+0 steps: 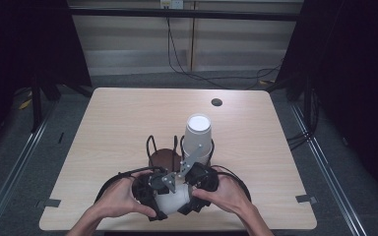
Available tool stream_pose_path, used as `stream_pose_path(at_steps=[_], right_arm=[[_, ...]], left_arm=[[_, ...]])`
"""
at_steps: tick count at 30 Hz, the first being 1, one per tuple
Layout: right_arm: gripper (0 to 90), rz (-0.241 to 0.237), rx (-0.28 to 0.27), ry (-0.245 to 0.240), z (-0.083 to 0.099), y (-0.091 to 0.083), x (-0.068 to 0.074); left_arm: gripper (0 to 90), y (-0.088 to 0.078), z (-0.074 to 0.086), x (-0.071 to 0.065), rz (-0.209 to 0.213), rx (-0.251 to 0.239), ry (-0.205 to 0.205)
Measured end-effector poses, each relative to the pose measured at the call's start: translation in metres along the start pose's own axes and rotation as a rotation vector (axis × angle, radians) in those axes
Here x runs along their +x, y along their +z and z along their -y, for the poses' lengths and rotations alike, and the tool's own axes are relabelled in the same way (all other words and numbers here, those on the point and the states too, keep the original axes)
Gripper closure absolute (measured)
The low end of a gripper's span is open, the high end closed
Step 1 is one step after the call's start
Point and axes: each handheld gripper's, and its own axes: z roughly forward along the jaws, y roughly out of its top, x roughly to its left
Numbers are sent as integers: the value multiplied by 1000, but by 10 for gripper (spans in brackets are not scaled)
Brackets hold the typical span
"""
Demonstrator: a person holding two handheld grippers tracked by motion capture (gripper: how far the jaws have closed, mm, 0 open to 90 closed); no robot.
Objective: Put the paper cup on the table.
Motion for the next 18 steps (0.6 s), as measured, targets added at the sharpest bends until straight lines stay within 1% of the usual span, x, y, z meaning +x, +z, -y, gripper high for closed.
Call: stream_pose_path(at_steps=[3,4,6,8,12,13,14,15,16,17,18], right_arm=[[230,-15,-4,2,0,1,0],[237,-20,-13,-11,0,2,-1],[239,-28,-6,-2,0,1,-1],[246,-19,-10,-7,1,1,0],[252,-13,-4,2,0,0,-1],[252,-13,-13,-7,0,1,-2],[252,-12,-12,-5,0,1,-2],[252,-7,-14,-5,0,1,-2],[252,-5,-17,-2,0,1,-2],[252,-6,-12,11,0,0,-2],[252,-2,-15,10,-1,0,-1]], left_arm=[[172,0,-1,0,13,-6,7],[172,1,-1,-1,20,-16,3],[172,1,-1,-2,20,-15,5],[172,1,-1,-1,19,-18,7],[162,-1,1,0,5,-39,14],[155,-1,2,-1,1,-51,4],[152,-2,2,0,-6,-49,21],[150,-2,3,1,-7,-49,25],[147,-2,4,1,-5,-61,16],[144,-3,5,2,-7,-66,26],[140,-2,6,2,-7,-86,9]])
